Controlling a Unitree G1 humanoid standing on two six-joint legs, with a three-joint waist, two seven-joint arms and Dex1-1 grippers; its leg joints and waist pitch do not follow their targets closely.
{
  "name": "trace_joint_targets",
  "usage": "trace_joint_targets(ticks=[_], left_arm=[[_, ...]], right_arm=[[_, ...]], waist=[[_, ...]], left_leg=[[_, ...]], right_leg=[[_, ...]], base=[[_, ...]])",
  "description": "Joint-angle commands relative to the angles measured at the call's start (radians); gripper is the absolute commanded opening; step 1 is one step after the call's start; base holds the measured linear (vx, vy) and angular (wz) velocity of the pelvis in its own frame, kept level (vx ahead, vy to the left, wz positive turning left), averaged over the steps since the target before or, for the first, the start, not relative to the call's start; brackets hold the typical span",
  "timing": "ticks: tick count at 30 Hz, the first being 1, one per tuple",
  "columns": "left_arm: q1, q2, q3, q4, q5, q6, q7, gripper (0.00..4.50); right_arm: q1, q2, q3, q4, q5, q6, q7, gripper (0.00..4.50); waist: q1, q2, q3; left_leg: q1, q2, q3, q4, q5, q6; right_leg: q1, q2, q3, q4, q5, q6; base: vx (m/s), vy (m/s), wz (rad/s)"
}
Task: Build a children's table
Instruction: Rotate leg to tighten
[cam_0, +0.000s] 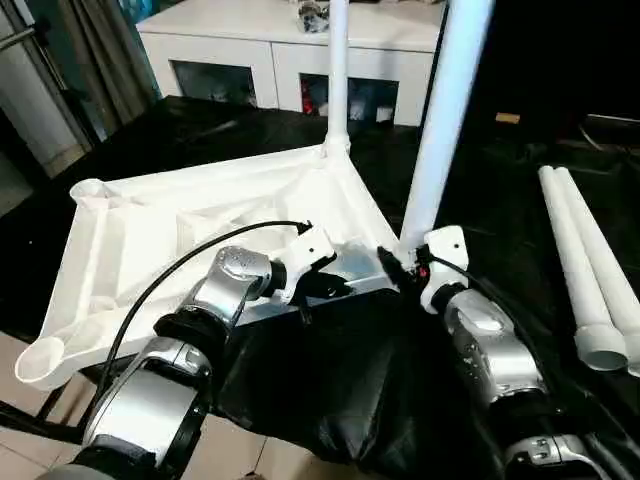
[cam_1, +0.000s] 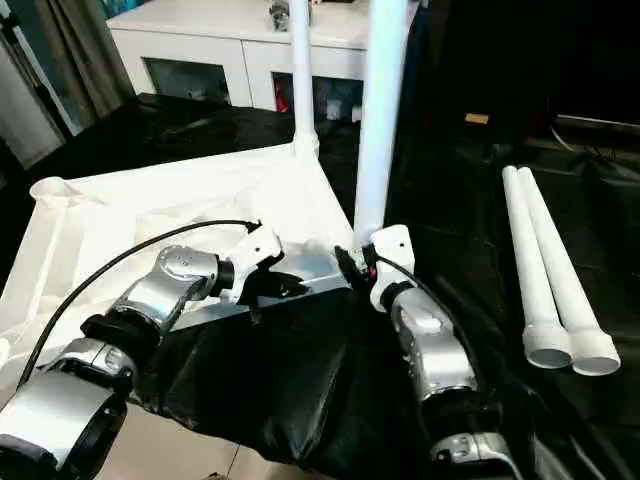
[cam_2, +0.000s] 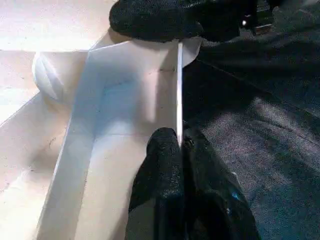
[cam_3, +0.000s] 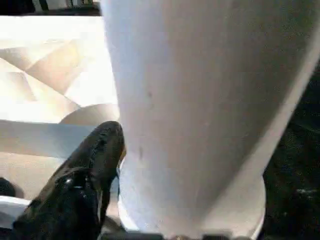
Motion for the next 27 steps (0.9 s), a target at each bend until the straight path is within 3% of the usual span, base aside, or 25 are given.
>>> trace_joint_targets(ticks=[1, 7, 8, 9, 10, 11, 12, 15, 20, 27], left_arm=[[0.011, -0.004, -0.026, -0.032, -0.004, -0.042, -0.053, 0.0], [0.032, 0.05, -0.035, -0.053, -0.018, -0.077, -0.173, 0.0], [0.04, 0.074, -0.041, -0.064, -0.024, -0.082, -0.223, 0.0], [0.044, 0.084, -0.043, -0.069, -0.028, -0.088, -0.248, 0.0], [0.046, 0.093, -0.046, -0.073, -0.03, -0.088, -0.268, 0.0], [0.047, 0.098, -0.048, -0.074, -0.029, -0.088, -0.279, 0.0], [0.05, 0.109, -0.054, -0.078, -0.028, -0.093, -0.303, 0.0], [0.058, 0.125, -0.06, -0.095, -0.036, -0.091, -0.356, 0.0], [0.065, 0.141, -0.07, -0.116, -0.05, -0.086, -0.423, 0.0], [0.063, 0.148, -0.068, -0.119, -0.039, -0.09, -0.416, 0.0]], right_arm=[[0.011, 0.0, 0.086, 0.003, 0.018, 0.007, 0.143, 3.98], [0.036, -0.102, 0.113, -0.047, 0.049, -0.001, 0.353, 4.11], [0.052, -0.145, 0.122, -0.087, 0.082, 0.018, 0.458, 4.11], [0.06, -0.166, 0.128, -0.105, 0.095, 0.027, 0.505, 4.11], [0.066, -0.184, 0.133, -0.121, 0.106, 0.037, 0.544, 4.11], [0.07, -0.196, 0.136, -0.13, 0.112, 0.043, 0.568, 4.11], [0.078, -0.221, 0.141, -0.147, 0.126, 0.059, 0.62, 3.96], [0.083, -0.271, 0.15, -0.165, 0.148, 0.085, 0.71, 3.75], [0.076, -0.316, 0.162, -0.177, 0.165, 0.122, 0.789, 3.3], [0.1, -0.314, 0.185, -0.22, 0.169, 0.164, 0.802, 2.84]], waist=[[-0.001, -0.011, -0.055], [0.007, -0.012, -0.062], [0.011, -0.015, -0.062], [0.014, -0.013, -0.064], [0.015, -0.014, -0.065], [0.018, -0.01, -0.065], [0.019, -0.017, -0.064], [0.03, -0.016, -0.062], [0.032, -0.016, -0.061], [0.036, -0.017, -0.064]], left_leg=[[-0.004, 0.012, -0.003, -0.075, -0.246, 0.047], [-0.01, 0.015, 0.002, -0.063, -0.16, 0.093], [-0.011, 0.015, 0.003, -0.063, -0.15, 0.104], [-0.01, 0.019, 0.003, -0.06, -0.14, 0.116], [-0.012, 0.019, 0.003, -0.059, -0.134, 0.122], [-0.011, 0.023, 0.003, -0.059, -0.127, 0.13], [-0.012, 0.023, 0.003, -0.06, -0.13, 0.13], [-0.009, 0.025, 0.003, -0.06, -0.151, 0.117], [-0.008, 0.025, 0.002, -0.062, -0.166, 0.097], [-0.009, 0.023, 0.002, -0.059, -0.134, 0.099]], right_leg=[[0.052, -0.059, 0.037, -0.083, -0.284, -0.191], [0.06, -0.058, 0.035, -0.067, -0.135, -0.236], [0.063, -0.056, 0.033, -0.066, -0.124, -0.238], [0.059, -0.058, 0.033, -0.062, -0.105, -0.248], [0.062, -0.056, 0.033, -0.06, -0.09, -0.251], [0.055, -0.059, 0.033, -0.058, -0.077, -0.26], [0.057, -0.058, 0.032, -0.059, -0.082, -0.261], [0.055, -0.062, 0.034, -0.06, -0.124, -0.26], [0.053, -0.062, 0.034, -0.064, -0.173, -0.248], [0.053, -0.062, 0.034, -0.06, -0.142, -0.247]], base=[[0.0, 0.0, 0.0], [0.0, 0.0, 0.0], [0.0, 0.0, 0.0], [0.0, 0.0, 0.0], [0.0, 0.0, 0.0], [0.0, 0.0, 0.0], [0.0, 0.0, 0.0], [0.0, 0.0, 0.0], [0.0, 0.0, 0.0], [0.0, 0.0, 0.0]])
